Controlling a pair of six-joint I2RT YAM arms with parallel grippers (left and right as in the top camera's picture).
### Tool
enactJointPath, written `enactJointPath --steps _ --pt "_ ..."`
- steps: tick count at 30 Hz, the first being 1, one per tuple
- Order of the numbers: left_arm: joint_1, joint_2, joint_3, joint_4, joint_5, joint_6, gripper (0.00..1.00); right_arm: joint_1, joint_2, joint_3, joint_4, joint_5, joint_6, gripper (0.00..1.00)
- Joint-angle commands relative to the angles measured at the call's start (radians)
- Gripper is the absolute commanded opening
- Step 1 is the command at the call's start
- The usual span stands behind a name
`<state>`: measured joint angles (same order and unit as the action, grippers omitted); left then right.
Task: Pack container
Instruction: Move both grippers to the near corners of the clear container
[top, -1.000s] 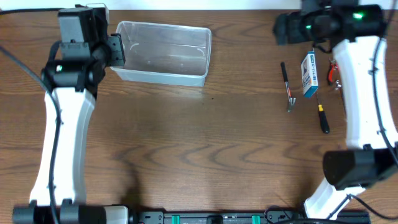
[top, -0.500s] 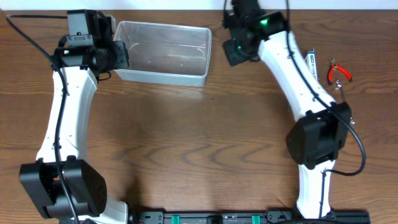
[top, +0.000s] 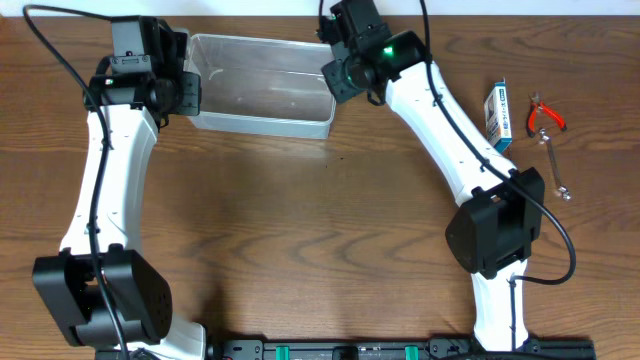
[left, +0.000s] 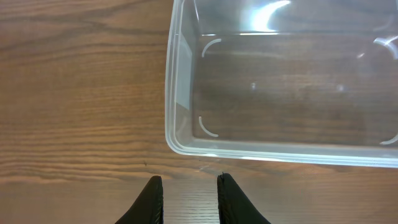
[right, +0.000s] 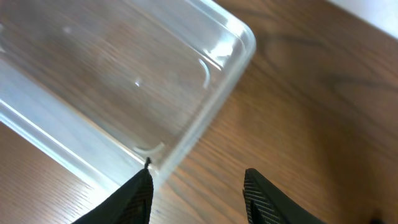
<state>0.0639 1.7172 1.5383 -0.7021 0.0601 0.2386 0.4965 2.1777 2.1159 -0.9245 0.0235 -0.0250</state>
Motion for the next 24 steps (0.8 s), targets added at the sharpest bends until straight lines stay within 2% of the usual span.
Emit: enactJointPath --steps 1,4,5,7,9,10,15,19,24 --pt "0.003 0.043 0.016 0.003 -0.021 0.085 0.19 0.013 0.002 0.016 0.023 0.014 0.029 0.48" --pt "0.003 0.082 0.016 0.004 -0.021 0.115 0.18 0.013 0.002 0.016 0.034 0.014 0.032 0.48" --pt "0.003 0.098 0.016 0.005 -0.020 0.126 0.13 0.013 0.002 0.016 0.033 0.014 0.032 0.48" --pt "0.003 0.129 0.016 0.014 -0.020 0.127 0.11 0.014 0.006 0.016 0.029 0.014 0.032 0.46" --pt "0.003 0.157 0.016 0.028 -0.020 0.127 0.08 0.015 0.014 0.016 0.017 0.014 0.031 0.38" --pt "0.003 0.171 0.016 0.035 -0.020 0.127 0.07 0.015 0.018 0.016 0.007 0.014 0.031 0.37" --pt "0.003 0.208 0.016 0.071 -0.020 0.127 0.06 0.015 0.052 0.016 -0.050 0.019 0.031 0.36" --pt "0.003 0.220 0.016 0.096 -0.018 0.126 0.06 0.015 0.086 0.016 -0.079 0.026 0.031 0.30" --pt "0.003 0.220 0.016 0.109 0.008 0.124 0.06 0.016 0.111 0.016 -0.081 0.026 0.031 0.30"
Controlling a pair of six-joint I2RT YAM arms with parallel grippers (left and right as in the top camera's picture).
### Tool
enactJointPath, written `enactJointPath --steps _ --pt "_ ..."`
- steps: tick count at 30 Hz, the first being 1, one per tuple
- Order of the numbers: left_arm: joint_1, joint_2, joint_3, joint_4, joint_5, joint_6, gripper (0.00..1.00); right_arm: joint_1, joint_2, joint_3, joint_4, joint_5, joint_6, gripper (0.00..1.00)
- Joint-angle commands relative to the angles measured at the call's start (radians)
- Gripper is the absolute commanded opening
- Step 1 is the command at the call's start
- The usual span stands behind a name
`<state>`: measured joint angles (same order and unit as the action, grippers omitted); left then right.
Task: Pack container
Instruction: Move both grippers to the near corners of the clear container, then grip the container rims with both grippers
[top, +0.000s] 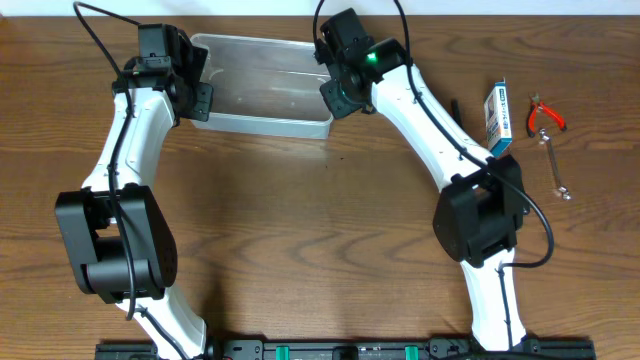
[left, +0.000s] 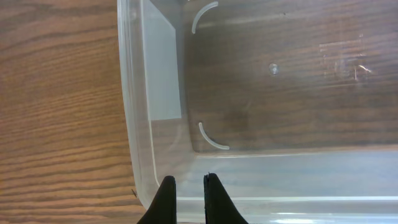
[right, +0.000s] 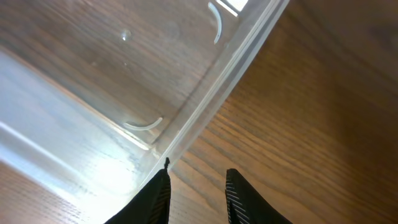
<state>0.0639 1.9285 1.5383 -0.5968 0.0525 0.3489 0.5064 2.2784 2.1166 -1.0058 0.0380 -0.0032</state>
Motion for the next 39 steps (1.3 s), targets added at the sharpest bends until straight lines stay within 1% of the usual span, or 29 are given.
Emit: enactJointPath --steps 1,2,4,16,23,27,31,35,39 --pt "0.003 0.009 0.016 0.005 0.015 0.013 0.06 0.006 0.013 0.015 0.001 0.011 0.009 0.29" --pt "0.003 0.009 0.016 0.007 0.015 0.013 0.06 0.006 0.013 0.015 0.003 0.011 0.009 0.27" --pt "0.003 0.009 0.016 0.013 0.015 0.013 0.06 0.006 0.013 0.015 0.007 0.011 0.009 0.21" --pt "0.003 0.013 0.016 0.038 0.015 0.013 0.06 0.004 0.013 0.015 0.007 0.011 0.010 0.21" --pt "0.011 0.013 0.016 0.090 0.004 0.004 0.06 0.003 0.013 0.015 0.003 0.011 0.009 0.25" --pt "0.021 0.013 0.016 0.128 -0.088 -0.080 0.06 0.003 0.013 0.015 -0.004 0.011 0.009 0.26" --pt "0.044 0.013 0.016 0.146 -0.177 -0.135 0.06 0.003 0.013 0.015 -0.005 0.011 0.009 0.27" --pt "0.081 0.018 0.016 0.145 -0.177 -0.145 0.06 0.003 0.013 0.015 -0.005 0.011 0.009 0.27" --pt "0.106 0.043 0.016 0.130 -0.177 -0.145 0.06 0.003 0.013 0.015 0.008 0.011 0.010 0.30"
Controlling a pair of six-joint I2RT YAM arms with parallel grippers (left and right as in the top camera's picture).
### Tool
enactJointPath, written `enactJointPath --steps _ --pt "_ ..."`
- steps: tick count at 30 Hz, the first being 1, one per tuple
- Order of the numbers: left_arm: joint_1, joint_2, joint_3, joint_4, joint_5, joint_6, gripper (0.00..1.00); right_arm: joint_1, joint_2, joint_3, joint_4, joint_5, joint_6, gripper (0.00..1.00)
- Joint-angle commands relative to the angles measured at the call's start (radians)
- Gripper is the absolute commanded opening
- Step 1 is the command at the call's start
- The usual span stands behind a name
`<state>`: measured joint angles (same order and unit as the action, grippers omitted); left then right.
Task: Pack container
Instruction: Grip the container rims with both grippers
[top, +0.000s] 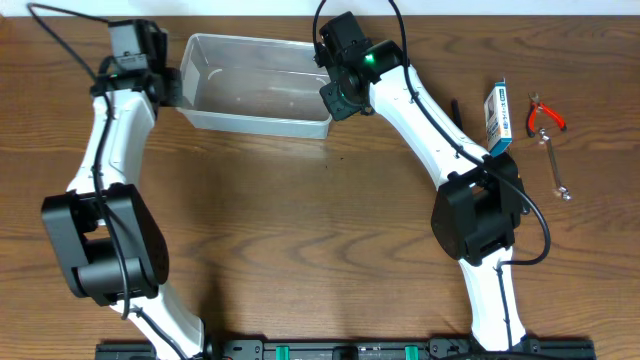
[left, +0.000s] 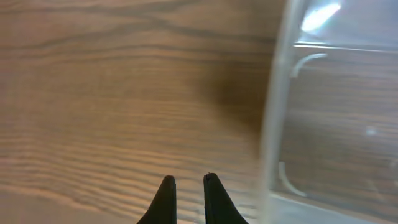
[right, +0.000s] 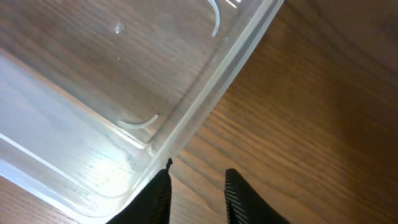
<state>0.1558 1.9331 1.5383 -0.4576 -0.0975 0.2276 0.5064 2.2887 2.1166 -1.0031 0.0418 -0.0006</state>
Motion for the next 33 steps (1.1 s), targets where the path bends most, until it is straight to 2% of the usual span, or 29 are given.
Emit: enactJointPath --steps 1,10,16,21,33 --pt "0.019 0.050 0.016 -0.017 -0.026 -0.024 0.06 0.003 0.002 0.015 0.010 0.007 0.007 0.30" --pt "0.022 0.119 0.016 -0.015 0.003 -0.024 0.06 0.004 0.002 0.016 0.032 0.005 0.009 0.30" --pt "0.022 0.126 0.016 0.004 0.003 -0.024 0.06 0.005 0.002 0.031 0.081 -0.068 0.068 0.31" --pt "0.022 0.126 0.016 0.020 0.003 -0.024 0.06 -0.002 0.003 0.030 0.091 -0.066 0.136 0.25" --pt "0.022 0.126 0.016 0.044 0.003 -0.023 0.06 -0.010 0.005 0.030 0.085 -0.015 0.190 0.22"
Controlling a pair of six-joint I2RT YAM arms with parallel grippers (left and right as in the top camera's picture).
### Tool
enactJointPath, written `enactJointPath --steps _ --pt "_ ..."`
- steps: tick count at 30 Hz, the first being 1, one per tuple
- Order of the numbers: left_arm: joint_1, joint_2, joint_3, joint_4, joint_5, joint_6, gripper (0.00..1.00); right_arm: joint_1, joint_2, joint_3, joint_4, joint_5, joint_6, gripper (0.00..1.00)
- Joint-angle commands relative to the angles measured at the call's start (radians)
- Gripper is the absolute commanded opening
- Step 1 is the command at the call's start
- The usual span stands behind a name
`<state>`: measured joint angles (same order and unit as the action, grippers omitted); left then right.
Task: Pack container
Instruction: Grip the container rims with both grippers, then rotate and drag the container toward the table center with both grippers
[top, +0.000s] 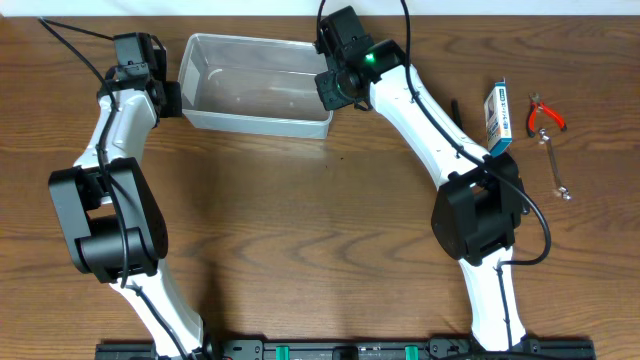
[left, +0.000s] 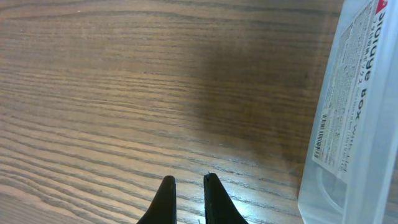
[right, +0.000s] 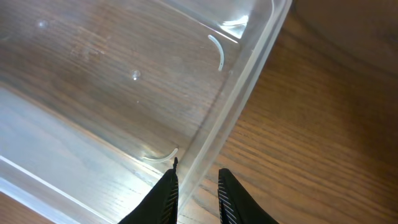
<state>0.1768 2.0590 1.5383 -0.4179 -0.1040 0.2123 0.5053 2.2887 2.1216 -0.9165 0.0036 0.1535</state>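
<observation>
A clear plastic container (top: 255, 122) stands at the back of the table, with nothing showing inside it. My right gripper (right: 196, 174) straddles its right-hand wall (right: 247, 84), one finger inside and one outside, shut on the rim; in the overhead view this gripper (top: 328, 92) sits at the container's right end. My left gripper (left: 186, 182) hovers low over bare wood just outside the container's left end, fingers nearly together with nothing between them. The labelled outer wall (left: 348, 118) is to its right.
At the right of the table lie a blue and white box (top: 497, 117), red-handled pliers (top: 545, 115), a wrench (top: 557, 170) and a thin dark stick (top: 452, 108). The wooden table (top: 300, 220) stretches forward of the container.
My right gripper's fingers have drawn closer together on the container's right wall. The left gripper sits lower and nearer the table beside the container's left wall, still with nothing in it.
Both grippers were open at the container's front corners. Then the left fingers had narrowed at the front-left wall and the right fingers straddled the right wall. Later the left gripper was off the container at its left, which sat slightly further left. Now the right grips tighter.
</observation>
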Motion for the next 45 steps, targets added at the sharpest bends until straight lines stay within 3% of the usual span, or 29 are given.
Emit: enactJointPath --steps 1,18,28,45 --pt "0.001 0.000 0.016 0.005 0.010 -0.008 0.06 -0.009 0.005 0.024 -0.002 0.023 0.037 0.22" --pt "0.002 0.000 0.016 0.010 0.010 -0.004 0.06 -0.005 0.070 0.023 -0.018 0.015 0.060 0.24" --pt "0.002 0.000 0.016 0.024 0.010 0.000 0.06 -0.005 0.070 0.023 -0.017 0.015 0.063 0.01" --pt "0.002 -0.111 0.016 0.027 0.042 -0.010 0.06 -0.018 0.069 0.032 0.009 0.035 0.063 0.01"
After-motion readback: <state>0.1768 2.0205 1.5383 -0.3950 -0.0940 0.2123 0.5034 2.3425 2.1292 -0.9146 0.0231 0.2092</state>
